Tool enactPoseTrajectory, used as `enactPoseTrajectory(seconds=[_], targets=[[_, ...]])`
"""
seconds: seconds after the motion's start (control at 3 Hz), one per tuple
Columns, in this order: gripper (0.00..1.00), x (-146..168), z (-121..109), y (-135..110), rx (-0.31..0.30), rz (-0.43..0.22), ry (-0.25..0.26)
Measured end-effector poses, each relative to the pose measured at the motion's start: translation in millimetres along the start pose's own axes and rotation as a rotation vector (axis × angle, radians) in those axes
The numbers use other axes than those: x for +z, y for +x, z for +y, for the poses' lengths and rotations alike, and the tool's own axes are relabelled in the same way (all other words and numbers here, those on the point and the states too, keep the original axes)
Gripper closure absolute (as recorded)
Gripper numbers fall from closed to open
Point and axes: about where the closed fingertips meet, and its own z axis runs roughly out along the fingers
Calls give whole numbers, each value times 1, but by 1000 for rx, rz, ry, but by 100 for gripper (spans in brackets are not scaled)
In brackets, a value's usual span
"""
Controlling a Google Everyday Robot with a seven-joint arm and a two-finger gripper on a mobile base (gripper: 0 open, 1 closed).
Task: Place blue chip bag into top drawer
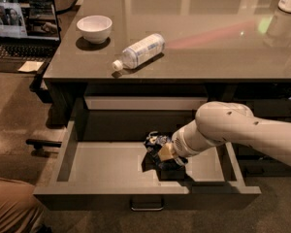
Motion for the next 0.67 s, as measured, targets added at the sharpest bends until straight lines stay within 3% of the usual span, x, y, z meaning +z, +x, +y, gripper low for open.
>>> enactPoseTrajectory(seconds=[0.33,0.67], targets=[[8,0,0,0,0,0,0],[0,0,0,0,0,0,0]])
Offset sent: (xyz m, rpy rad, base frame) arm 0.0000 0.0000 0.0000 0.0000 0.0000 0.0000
